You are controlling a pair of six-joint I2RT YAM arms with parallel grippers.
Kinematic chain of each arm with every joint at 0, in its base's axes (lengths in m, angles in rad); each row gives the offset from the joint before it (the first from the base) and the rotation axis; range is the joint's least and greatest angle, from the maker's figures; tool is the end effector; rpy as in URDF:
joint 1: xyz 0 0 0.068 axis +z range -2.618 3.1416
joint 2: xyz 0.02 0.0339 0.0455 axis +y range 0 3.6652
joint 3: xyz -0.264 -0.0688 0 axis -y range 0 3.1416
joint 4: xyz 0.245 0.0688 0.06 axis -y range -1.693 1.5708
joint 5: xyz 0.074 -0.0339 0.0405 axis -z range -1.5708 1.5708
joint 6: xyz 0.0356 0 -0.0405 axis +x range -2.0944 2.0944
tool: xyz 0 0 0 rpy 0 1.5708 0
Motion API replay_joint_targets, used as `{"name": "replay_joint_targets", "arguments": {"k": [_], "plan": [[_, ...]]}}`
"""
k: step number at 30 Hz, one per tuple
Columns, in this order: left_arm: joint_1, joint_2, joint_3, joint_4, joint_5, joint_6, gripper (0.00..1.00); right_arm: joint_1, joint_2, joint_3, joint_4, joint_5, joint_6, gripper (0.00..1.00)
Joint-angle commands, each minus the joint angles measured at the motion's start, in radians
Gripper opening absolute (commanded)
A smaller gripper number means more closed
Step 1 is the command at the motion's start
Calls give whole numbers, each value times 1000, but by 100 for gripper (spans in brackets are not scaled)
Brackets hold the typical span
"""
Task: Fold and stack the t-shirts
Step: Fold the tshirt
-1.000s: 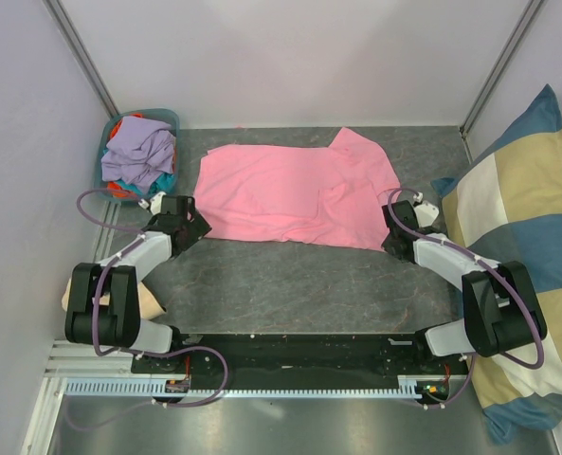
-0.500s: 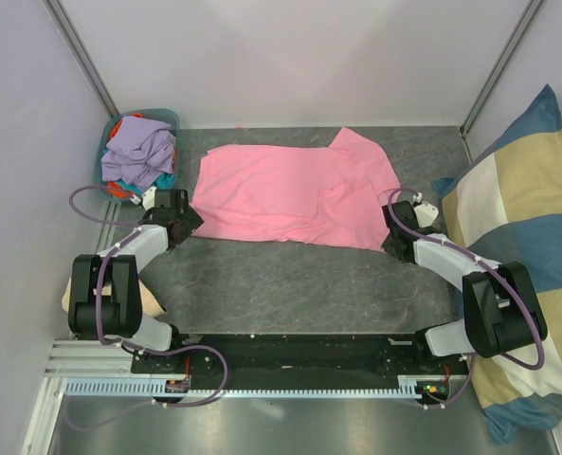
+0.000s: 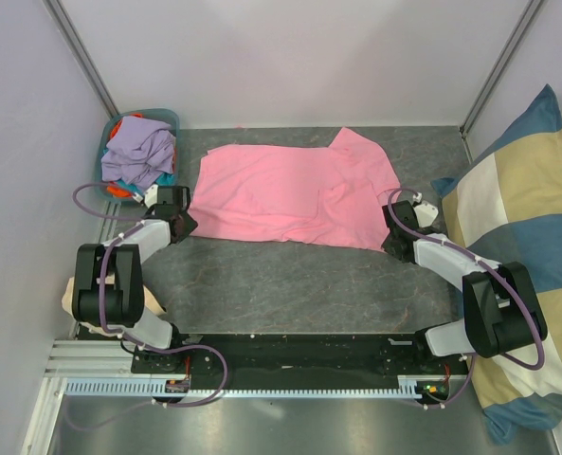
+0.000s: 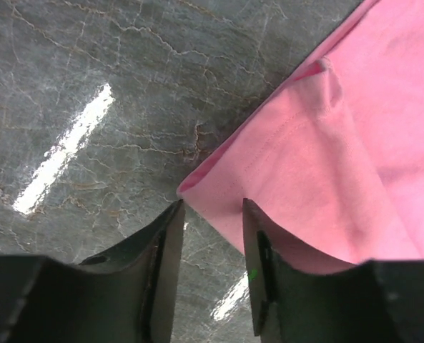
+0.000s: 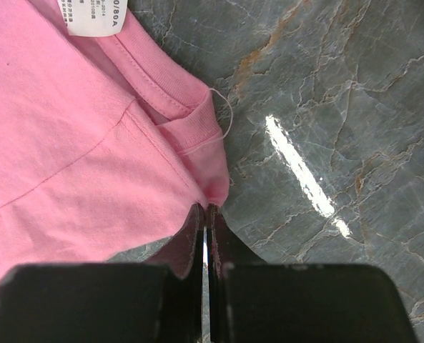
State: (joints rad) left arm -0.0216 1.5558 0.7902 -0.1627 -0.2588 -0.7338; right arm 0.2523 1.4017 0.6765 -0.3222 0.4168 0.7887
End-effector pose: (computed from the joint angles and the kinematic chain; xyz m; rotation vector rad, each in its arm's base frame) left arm 0.2993 0.0026 0.1642 -0.9549 2.2626 -0.0043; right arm 0.2476 0.0489 0.1638 0.7943 2.3590 -0.1249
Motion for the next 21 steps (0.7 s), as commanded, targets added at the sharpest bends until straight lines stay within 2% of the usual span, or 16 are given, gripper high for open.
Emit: {"name": "replay_joint_targets", "arguments": {"k": [1, 2, 4, 9, 16, 21], "plan": [[5, 26, 34, 32, -28, -24, 35, -1, -21, -8, -5, -3, -6, 0], [5, 29, 34, 32, -28, -24, 25, -2, -21, -8, -5, -6, -6, 0], [5, 33, 34, 31, -30, -26, 12, -2, -23, -8, -6, -1, -8, 0], [5, 7, 15, 2, -42, -33, 10, -2, -58, -11, -32, 8, 9, 0], [5, -101, -80, -47, -49, -79, 2, -7, -153, -6, -144, 43, 47, 0], [6, -186, -146, -92, -30, -139, 2, -15, -188, -6, -198, 37, 66, 0]]}}
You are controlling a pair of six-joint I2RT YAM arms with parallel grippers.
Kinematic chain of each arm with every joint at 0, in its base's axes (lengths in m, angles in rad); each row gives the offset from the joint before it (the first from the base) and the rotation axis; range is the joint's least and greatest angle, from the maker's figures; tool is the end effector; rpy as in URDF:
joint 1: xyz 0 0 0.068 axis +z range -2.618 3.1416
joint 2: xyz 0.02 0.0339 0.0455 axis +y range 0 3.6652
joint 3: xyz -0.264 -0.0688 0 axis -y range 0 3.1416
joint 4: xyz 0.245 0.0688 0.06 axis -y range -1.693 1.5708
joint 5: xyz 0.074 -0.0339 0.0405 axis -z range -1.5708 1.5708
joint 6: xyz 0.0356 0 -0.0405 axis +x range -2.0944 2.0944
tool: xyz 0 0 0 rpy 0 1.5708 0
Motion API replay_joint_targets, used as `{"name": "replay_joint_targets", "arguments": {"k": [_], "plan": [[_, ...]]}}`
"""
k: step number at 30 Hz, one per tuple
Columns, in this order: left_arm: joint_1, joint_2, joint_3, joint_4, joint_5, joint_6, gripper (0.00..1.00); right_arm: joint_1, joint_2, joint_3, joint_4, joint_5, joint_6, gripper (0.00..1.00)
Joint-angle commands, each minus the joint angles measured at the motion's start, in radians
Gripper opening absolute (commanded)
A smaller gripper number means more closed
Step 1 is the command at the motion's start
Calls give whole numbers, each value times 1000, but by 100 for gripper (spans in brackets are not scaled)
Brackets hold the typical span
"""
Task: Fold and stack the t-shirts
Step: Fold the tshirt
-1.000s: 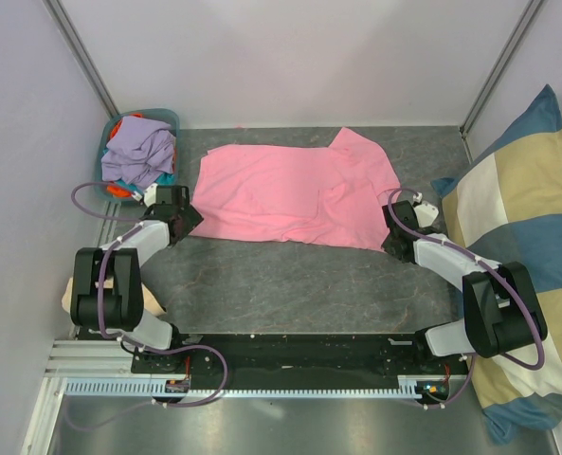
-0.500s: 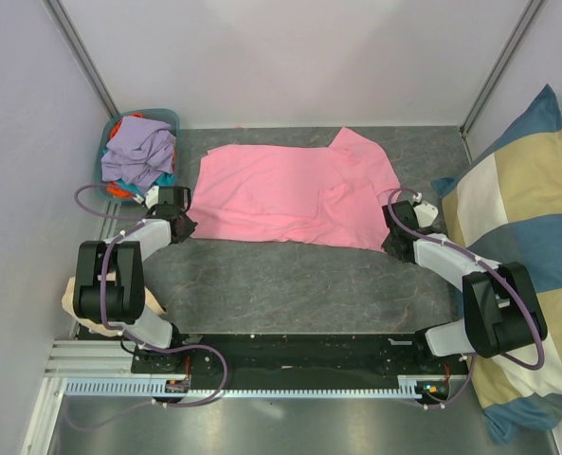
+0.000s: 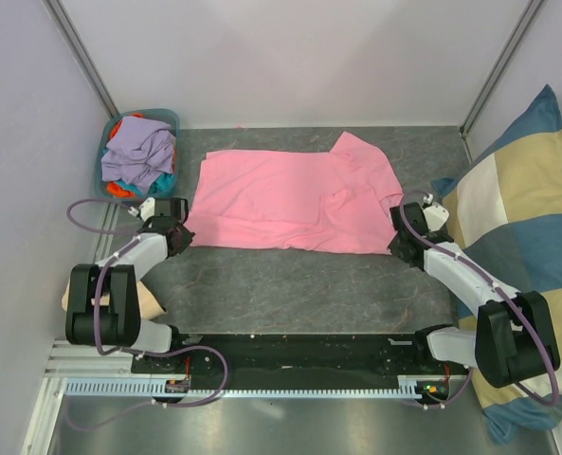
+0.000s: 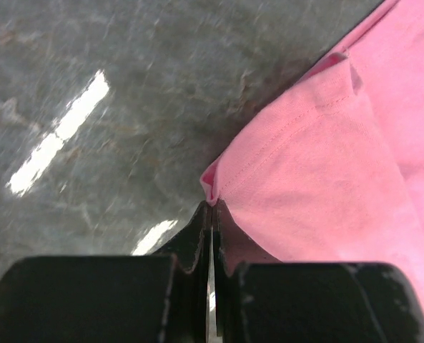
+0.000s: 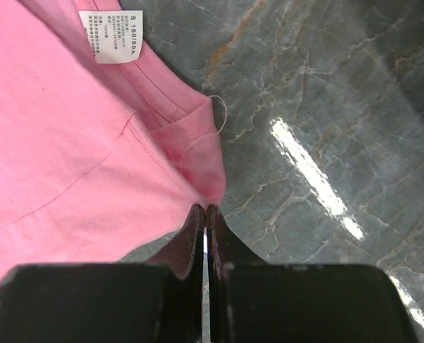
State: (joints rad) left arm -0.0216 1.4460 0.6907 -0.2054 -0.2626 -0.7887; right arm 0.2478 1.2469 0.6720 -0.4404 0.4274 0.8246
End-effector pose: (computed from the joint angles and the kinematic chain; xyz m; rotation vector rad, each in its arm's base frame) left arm 0.2689 0.0034 0.1624 -1.0245 2.2630 -0.0068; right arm 0.2269 0.0422 0.1905 0.8431 2.3082 -0.1003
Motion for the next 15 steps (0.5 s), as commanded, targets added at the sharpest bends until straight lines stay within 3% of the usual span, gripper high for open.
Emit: {"name": "replay_joint_targets", "arguments": {"k": [1, 8, 15], "plan": [[6, -97, -77, -57, -26, -92, 2, -10, -37, -3, -84, 24, 40, 0], [6, -326, -189, -118, -84, -161, 2, -27, -35, 0, -141, 43, 84, 0], [43, -398, -204, -173, -124, -141, 2, -62, -32, -22, -172, 37, 88, 0]]}}
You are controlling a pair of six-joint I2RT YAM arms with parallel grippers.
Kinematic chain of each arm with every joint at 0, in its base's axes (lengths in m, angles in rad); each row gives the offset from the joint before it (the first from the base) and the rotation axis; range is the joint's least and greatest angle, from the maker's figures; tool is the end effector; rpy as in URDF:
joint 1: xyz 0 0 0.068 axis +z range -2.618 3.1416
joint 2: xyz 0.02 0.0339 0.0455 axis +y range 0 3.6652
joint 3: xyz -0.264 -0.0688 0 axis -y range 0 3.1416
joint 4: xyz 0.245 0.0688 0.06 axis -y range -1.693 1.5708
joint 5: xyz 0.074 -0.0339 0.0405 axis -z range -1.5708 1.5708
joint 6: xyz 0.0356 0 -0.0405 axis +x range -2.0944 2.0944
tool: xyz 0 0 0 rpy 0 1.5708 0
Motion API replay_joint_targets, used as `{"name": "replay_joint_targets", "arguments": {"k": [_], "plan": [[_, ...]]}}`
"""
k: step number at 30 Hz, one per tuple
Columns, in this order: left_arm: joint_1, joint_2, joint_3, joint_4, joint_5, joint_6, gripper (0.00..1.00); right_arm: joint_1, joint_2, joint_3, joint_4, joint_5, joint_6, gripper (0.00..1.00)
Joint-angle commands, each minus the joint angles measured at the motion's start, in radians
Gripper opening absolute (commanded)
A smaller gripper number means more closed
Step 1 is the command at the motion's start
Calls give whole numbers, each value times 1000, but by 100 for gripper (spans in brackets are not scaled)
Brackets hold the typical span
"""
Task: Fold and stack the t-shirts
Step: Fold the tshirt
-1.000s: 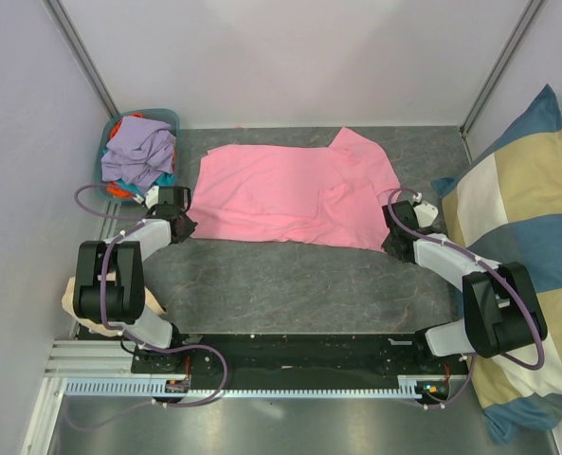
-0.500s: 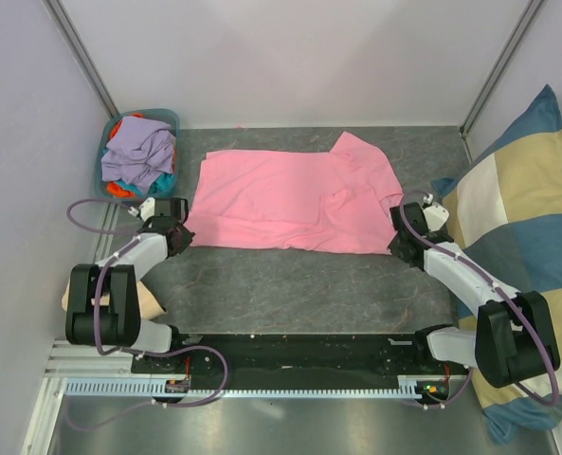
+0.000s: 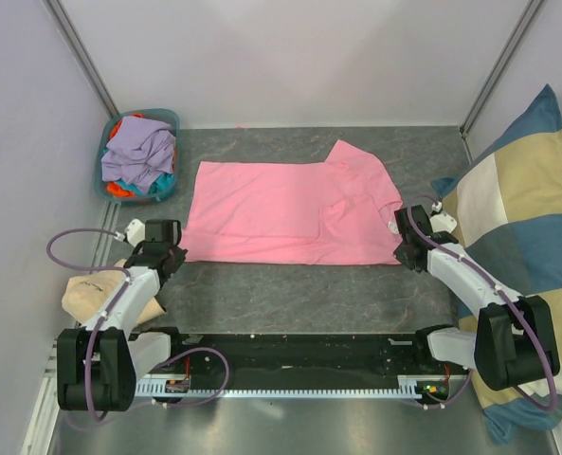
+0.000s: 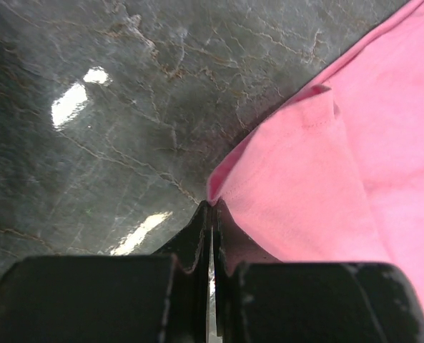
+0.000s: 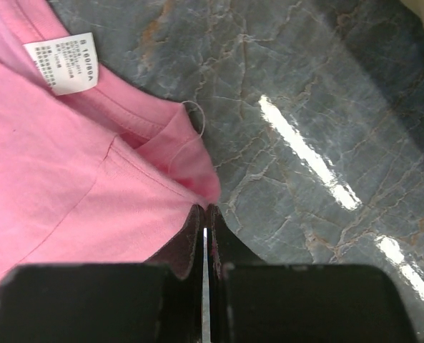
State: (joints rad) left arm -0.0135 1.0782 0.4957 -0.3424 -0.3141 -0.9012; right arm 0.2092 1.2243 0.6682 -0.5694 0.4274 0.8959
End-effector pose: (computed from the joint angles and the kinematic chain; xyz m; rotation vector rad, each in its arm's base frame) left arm 0.1978 0.0083 0.1753 -1.1598 2.1392 -0.0139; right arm 0.2143 0.0304 0.1874 0.9725 2.3496 -0.1674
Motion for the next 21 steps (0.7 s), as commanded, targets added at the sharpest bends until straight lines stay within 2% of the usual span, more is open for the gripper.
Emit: {"name": "replay_joint_targets", "arguments": {"k": [1, 14, 21], "plan": [[50, -35, -12, -38, -66, -25, 2, -27, -23, -21, -46, 37, 17, 0], [61, -159, -114, -82, 27, -77, 2, -91, -101, -55, -90, 24, 1, 0], [60, -274, -151, -148, 14, -87, 2, -93, -117, -79, -90, -7, 8, 0]]}}
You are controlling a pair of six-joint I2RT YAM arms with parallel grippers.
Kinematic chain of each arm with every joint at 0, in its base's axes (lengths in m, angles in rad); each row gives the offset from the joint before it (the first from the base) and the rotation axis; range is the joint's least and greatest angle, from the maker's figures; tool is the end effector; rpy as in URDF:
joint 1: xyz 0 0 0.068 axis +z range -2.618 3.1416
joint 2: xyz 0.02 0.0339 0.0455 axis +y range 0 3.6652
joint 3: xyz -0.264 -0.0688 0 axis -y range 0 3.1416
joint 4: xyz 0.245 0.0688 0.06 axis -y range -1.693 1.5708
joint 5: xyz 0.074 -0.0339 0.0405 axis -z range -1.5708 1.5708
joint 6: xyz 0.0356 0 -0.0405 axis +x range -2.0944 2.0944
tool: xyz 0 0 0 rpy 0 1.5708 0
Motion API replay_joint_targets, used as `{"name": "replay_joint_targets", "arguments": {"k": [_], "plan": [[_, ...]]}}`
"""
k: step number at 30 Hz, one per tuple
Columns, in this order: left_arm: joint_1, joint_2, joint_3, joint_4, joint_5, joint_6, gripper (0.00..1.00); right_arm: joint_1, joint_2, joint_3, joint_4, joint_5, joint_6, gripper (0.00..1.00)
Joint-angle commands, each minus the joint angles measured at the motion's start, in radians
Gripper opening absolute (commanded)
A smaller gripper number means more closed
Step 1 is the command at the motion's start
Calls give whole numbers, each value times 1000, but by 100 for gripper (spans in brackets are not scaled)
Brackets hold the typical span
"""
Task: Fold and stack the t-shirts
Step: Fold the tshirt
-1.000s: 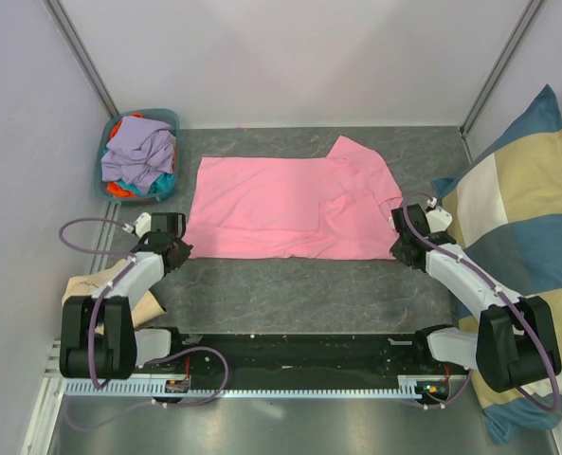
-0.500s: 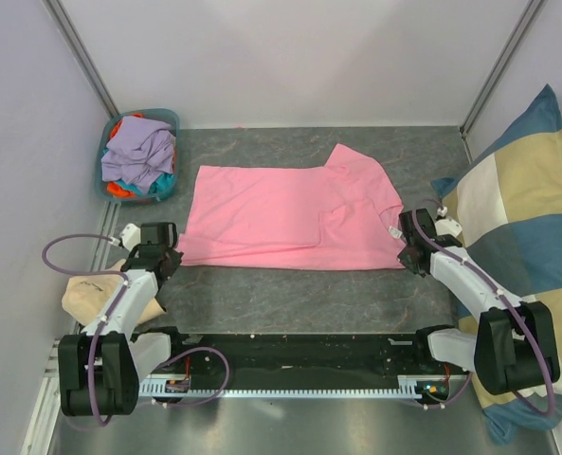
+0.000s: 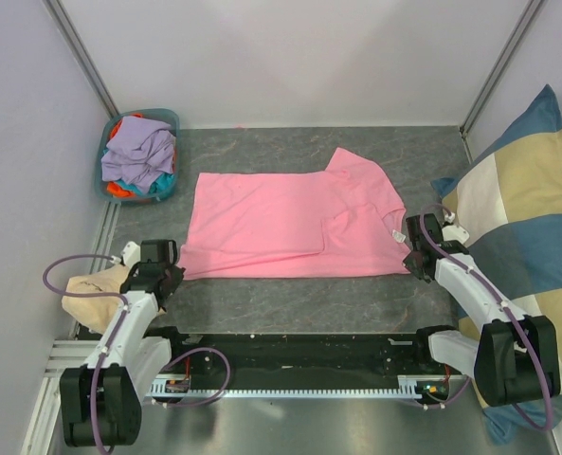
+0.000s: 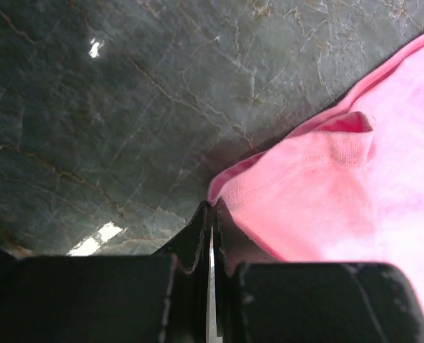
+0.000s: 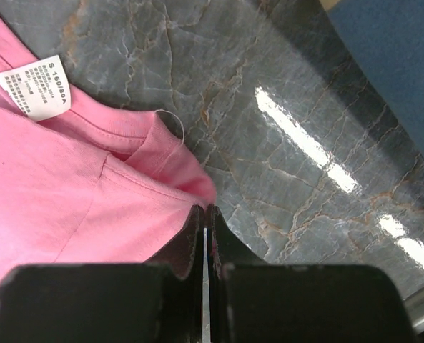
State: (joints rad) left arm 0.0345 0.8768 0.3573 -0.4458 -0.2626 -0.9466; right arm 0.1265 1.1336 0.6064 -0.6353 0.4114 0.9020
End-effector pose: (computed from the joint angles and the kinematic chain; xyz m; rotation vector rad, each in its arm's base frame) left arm 0.1549 0.0146 0.1578 -1.2620 2.1451 -0.0472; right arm 0.1927 0.0102 0.1834 1.0794 2.3479 -0.2061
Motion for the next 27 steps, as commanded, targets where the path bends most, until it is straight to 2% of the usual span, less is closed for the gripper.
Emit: {"name": "replay_joint_targets", "arguments": {"k": [1, 19, 22, 23, 26, 27], "plan": [[13, -82, -12, -54, -41, -44, 2, -8, -32, -19, -26, 10, 2, 0], [12, -162, -17, -126, -35, -63, 2, -10, -89, -16, -73, 27, 21, 0], [13, -159, -14, -133, -38, -70, 5, -10, -97, -16, -79, 35, 21, 1], [13, -159, -12, -137, -40, -73, 9, -8, -100, -13, -83, 38, 23, 9], [13, -160, -1, -142, -46, -80, 50, -10, -104, 3, -83, 41, 23, 25], [13, -160, 11, -140, -47, -80, 70, -10, -101, 10, -81, 44, 26, 43]]}}
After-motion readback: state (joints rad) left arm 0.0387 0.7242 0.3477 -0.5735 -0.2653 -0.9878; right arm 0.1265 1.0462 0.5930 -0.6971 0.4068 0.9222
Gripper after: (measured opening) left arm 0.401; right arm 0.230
